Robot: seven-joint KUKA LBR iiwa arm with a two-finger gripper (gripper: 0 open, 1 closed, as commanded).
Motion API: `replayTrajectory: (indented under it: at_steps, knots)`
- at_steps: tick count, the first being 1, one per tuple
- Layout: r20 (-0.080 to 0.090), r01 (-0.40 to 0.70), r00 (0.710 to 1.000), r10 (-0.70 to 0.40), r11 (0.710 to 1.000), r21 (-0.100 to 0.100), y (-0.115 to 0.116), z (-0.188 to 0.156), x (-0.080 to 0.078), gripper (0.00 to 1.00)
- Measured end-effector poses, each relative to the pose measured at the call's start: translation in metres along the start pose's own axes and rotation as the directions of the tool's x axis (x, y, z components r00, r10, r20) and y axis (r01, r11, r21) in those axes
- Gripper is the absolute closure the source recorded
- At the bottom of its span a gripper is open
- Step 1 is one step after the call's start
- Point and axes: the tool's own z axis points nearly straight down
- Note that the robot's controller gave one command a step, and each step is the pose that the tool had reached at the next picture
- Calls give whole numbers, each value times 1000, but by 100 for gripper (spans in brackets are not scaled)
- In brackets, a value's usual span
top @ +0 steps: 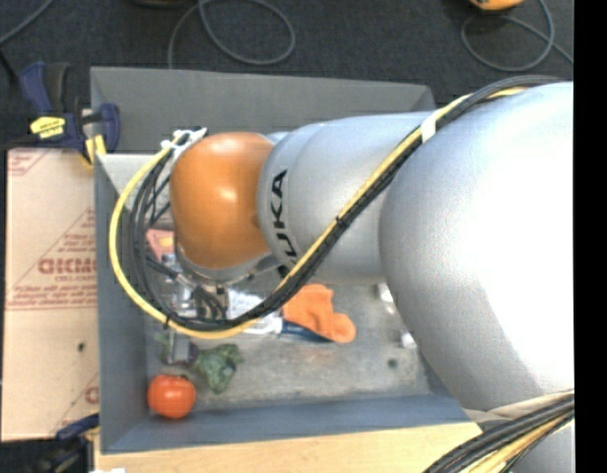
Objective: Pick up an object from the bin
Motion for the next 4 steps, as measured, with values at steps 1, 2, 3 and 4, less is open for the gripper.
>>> replayTrajectory:
  at_steps: [1,2,3,4]
  knots:
    - [7,-4,1000,4,1000,-2,-1,-5,-2,0]
    - [-1,-20,1000,20,1000,0,-12,-40,9,0]
    - [4,25,1000,-25,1000,0,-28,-97,12,0]
    - [17,-16,1000,16,1000,-6,-32,-122,-8,0]
